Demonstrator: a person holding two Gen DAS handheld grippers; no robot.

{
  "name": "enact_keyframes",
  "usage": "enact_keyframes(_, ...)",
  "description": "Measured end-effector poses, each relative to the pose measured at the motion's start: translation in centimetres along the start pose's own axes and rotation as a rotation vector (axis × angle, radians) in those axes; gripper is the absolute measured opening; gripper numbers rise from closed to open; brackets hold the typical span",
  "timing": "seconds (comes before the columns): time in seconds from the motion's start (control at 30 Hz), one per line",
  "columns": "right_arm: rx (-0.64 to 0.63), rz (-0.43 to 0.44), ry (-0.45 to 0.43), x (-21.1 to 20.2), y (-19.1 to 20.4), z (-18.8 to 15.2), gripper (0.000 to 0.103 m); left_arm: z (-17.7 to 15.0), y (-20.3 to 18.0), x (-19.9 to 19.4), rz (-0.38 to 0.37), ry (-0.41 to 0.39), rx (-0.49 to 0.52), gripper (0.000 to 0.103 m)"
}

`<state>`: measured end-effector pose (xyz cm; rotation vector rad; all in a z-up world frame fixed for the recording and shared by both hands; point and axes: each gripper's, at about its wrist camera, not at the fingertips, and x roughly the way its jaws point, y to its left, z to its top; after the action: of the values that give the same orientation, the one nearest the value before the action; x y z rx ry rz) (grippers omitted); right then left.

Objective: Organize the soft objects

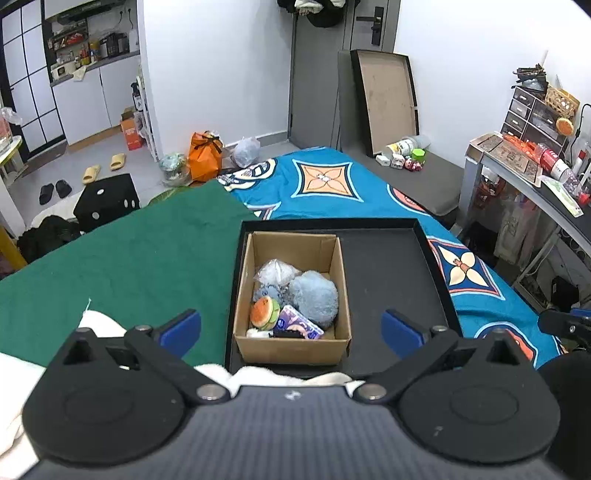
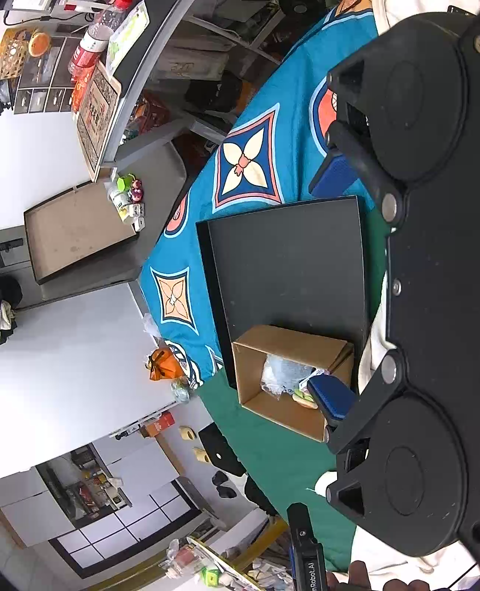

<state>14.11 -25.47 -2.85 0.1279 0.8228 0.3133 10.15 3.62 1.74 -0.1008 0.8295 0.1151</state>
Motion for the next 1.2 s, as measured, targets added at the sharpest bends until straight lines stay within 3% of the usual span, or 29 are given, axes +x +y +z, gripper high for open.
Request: enact_keyframes(1.2,-0.054,-0.015,0.04,1.0,2.0,0.6,0.103,-0.3,0.2,1.6,0.006,0.045,0.001,0.103)
